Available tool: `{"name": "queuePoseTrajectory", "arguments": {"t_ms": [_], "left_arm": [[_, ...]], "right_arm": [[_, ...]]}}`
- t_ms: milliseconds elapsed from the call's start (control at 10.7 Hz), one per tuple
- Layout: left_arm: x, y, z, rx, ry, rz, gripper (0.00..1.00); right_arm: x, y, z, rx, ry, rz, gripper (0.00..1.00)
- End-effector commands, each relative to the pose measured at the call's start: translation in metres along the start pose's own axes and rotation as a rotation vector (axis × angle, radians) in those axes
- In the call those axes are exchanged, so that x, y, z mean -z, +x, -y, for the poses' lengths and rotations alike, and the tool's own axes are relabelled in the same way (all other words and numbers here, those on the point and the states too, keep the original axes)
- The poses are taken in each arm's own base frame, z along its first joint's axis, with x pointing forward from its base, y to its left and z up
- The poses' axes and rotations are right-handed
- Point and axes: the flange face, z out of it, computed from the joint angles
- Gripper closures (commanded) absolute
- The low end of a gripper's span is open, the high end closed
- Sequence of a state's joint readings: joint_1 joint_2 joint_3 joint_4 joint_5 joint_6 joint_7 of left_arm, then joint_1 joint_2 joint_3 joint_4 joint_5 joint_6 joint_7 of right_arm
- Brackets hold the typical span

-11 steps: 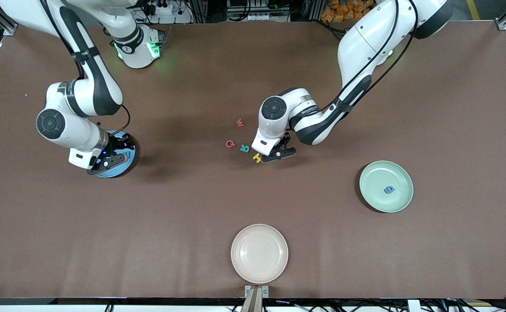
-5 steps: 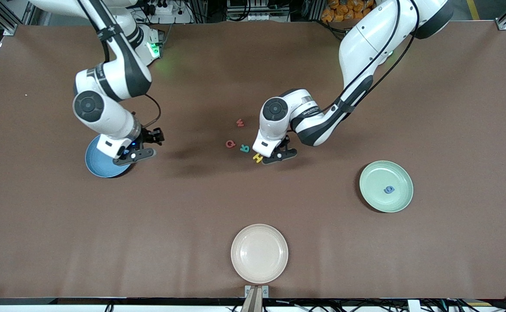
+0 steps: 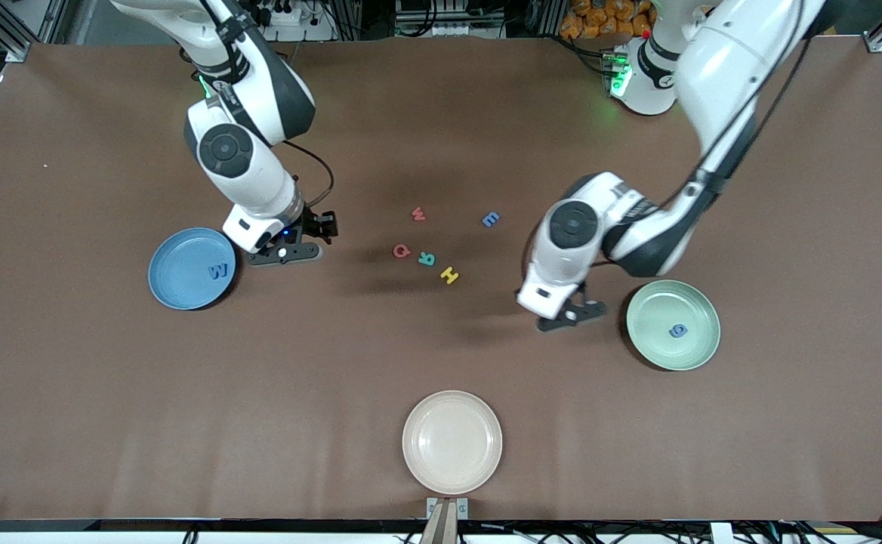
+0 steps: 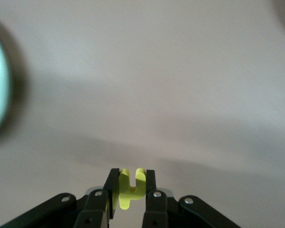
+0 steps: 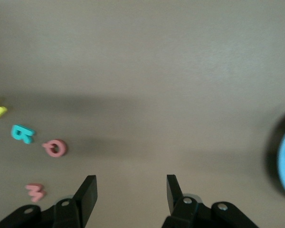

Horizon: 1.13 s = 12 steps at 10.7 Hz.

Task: Sort uppercase to blue plate, lowercase to green plate
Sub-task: 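Place the yellow u on the green plate with the left gripper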

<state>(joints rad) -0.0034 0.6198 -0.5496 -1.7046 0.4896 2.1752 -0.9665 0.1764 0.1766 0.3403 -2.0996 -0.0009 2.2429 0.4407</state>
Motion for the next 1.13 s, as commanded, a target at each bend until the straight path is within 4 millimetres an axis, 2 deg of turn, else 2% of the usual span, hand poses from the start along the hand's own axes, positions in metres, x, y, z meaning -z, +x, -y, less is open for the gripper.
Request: {"name": "queuePoseTrajectory", "arguments": {"t_ms": [0,94,281,469,563,657,751,844,938,1032], "left_arm": [[0.005,0.035,0.076,-0.137,0.063,0.046,1.0],[0.002,0.053,0.109,-0.164,0.066,0.059,1.0],[-0.015,0.071,0.153,-0.239,0.092,0.09,1.0],[-0.043,0.09,0.204,-0.309,0.134,0.117,1.0],[-0.05,0.094,0.215,-0.327,0.132,0.114,1.0],[-0.059,0.092,0.215,-0.326,0.127,0.128,0.86],[-0.063,0.091,0.214,-0.306,0.117,0.138,0.21],[-0.062,0.091,0.213,-0.302,0.115,0.137,0.0],[-0.057,0.089,0.206,-0.308,0.115,0.133,0.0],[-0.048,0.084,0.194,-0.286,0.094,0.137,0.0]], "right_arm": [[-0.014,-0.001,0.028,-0.077,0.02,-0.014,0.32],[-0.023,-0.004,0.038,-0.092,0.023,-0.012,0.32],[-0.039,-0.007,0.056,-0.116,0.033,-0.035,0.32],[-0.064,-0.009,0.07,-0.086,0.001,-0.079,0.32],[-0.081,-0.01,0.077,-0.095,-0.001,-0.096,0.32],[-0.096,-0.011,0.082,-0.112,0.008,-0.104,0.32],[-0.104,-0.014,0.093,-0.097,0.01,-0.104,0.32],[-0.111,-0.012,0.1,-0.075,0.008,-0.103,0.3],[-0.125,-0.014,0.105,-0.042,-0.007,-0.101,0.28],[-0.129,-0.015,0.11,-0.042,0.0,-0.106,0.25]]}}
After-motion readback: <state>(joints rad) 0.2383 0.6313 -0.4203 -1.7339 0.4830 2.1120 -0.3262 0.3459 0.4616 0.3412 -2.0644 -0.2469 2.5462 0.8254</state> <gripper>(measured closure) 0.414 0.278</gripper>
